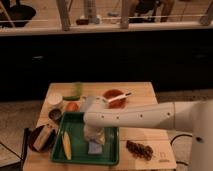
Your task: Wipe tray with sponge
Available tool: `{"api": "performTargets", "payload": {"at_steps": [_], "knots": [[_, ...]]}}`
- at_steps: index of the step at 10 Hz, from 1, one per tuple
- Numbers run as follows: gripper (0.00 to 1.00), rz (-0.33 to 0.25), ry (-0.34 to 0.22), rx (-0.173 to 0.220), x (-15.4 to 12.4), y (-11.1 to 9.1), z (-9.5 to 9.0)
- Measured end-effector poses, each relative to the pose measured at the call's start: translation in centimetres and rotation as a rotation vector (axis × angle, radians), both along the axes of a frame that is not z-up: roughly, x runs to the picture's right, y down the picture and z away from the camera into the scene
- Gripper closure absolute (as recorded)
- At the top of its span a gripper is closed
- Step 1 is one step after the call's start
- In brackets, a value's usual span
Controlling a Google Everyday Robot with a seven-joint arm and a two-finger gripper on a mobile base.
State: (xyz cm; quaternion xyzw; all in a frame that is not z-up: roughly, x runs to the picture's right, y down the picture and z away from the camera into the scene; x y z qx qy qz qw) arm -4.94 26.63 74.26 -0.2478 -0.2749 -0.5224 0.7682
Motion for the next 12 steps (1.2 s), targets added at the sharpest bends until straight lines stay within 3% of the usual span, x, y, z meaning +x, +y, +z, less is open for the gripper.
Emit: {"api": "performTargets", "payload": {"at_steps": [3,6,8,10,12], "knots": [[1.0,0.054,0.075,0.038,2.8,-1.9,0.8],[1.0,0.059,0.097,0.074,2.1,-4.4,2.8],[1.0,0.027,0.071,0.071,-0.3,-4.4,3.4],[1.0,-0.034,0.006,0.043,-3.6,-3.0,3.7],[1.0,-0.081,-0.046,0.016,-4.9,-1.0,2.9]]}}
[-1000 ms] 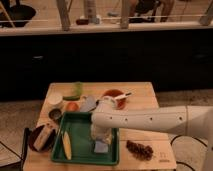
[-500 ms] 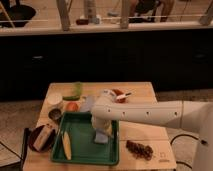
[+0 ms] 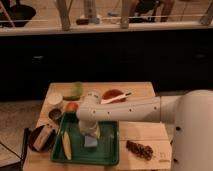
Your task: Wipe tray with sponge
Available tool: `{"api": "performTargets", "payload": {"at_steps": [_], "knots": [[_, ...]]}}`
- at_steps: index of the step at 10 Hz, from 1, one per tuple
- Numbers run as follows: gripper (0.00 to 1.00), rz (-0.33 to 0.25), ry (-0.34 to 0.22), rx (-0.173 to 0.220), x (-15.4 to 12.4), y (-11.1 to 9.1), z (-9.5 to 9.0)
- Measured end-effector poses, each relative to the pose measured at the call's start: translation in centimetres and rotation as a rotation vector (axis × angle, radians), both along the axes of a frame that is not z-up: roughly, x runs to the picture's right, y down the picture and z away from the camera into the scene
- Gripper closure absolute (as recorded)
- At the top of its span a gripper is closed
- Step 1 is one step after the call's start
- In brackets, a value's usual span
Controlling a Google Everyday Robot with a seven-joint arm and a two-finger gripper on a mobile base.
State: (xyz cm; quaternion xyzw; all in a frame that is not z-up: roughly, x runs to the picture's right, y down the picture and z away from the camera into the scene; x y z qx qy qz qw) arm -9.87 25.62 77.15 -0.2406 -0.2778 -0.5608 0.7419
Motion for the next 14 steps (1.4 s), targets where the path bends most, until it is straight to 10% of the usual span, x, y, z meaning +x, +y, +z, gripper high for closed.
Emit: {"api": "performTargets", "payload": {"at_steps": [4,9,14], "knots": [[1.0,-0.026,-0.022,-0.031,1.3,2.9,-2.0],[1.0,0.043,0.082,0.027,8.1,-0.9,-1.4],[1.0,0.003,0.046,0.009,3.9,-2.5,1.7]]}}
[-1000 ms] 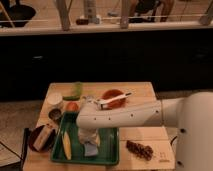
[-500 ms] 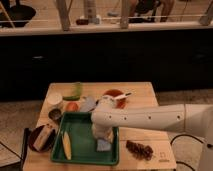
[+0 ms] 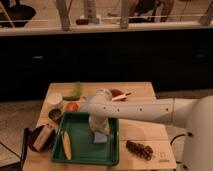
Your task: Wipe tray with sponge
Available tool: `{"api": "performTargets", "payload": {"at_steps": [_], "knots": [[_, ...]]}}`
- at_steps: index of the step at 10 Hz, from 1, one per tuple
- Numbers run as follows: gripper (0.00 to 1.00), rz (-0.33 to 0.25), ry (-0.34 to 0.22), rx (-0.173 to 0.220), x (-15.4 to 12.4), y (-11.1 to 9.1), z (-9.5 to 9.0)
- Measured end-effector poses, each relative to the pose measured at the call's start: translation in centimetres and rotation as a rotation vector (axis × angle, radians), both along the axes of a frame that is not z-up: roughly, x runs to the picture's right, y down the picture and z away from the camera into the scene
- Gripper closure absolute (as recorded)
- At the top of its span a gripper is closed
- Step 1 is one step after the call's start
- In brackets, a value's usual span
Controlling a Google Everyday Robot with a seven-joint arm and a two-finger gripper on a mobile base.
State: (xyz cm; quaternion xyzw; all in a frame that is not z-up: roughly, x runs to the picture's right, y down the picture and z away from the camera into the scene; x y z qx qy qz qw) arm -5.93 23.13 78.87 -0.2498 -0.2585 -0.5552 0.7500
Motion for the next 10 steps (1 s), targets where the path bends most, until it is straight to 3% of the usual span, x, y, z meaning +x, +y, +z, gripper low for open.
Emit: {"api": "performTargets", "payload": {"at_steps": [3,5,7,10], "knots": [[1.0,-0.073,-0.098,-0.047,-4.6,2.2,0.3],[1.0,-0.077,-0.133,-0.059,-5.3,3.7,-0.5],[1.0,-0.06,-0.128,-0.068,-4.0,4.9,-1.2],[1.0,-0.008,-0.076,-0.059,1.3,5.2,-1.9]]}}
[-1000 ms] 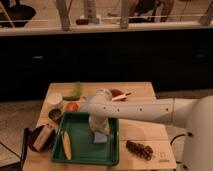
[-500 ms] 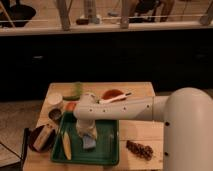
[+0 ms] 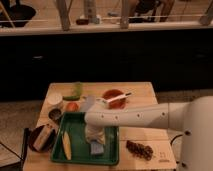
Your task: Wipe tray with sponge
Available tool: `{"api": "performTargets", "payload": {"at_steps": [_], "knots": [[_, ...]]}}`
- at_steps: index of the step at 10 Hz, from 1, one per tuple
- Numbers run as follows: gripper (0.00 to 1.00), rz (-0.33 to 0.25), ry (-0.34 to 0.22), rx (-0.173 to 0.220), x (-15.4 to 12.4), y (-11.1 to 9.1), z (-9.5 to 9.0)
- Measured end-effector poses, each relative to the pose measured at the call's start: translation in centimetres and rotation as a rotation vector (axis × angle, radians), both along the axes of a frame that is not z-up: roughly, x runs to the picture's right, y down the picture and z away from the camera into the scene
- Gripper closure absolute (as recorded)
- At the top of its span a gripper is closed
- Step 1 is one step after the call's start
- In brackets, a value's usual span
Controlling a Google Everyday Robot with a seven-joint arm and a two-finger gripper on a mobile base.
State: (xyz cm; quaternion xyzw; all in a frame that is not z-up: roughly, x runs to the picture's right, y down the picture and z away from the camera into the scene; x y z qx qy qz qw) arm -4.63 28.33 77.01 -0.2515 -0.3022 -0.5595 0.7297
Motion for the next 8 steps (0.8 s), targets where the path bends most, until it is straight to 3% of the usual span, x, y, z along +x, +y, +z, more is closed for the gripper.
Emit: {"api": "performTargets", "payload": {"at_steps": [4,6,8], "knots": [[1.0,0.057,0.05,0.04,6.3,-2.1,0.5],[1.0,0.057,0.034,0.045,6.4,-3.0,1.0],[1.0,0.042,0.001,0.038,4.4,-3.5,1.5]]}}
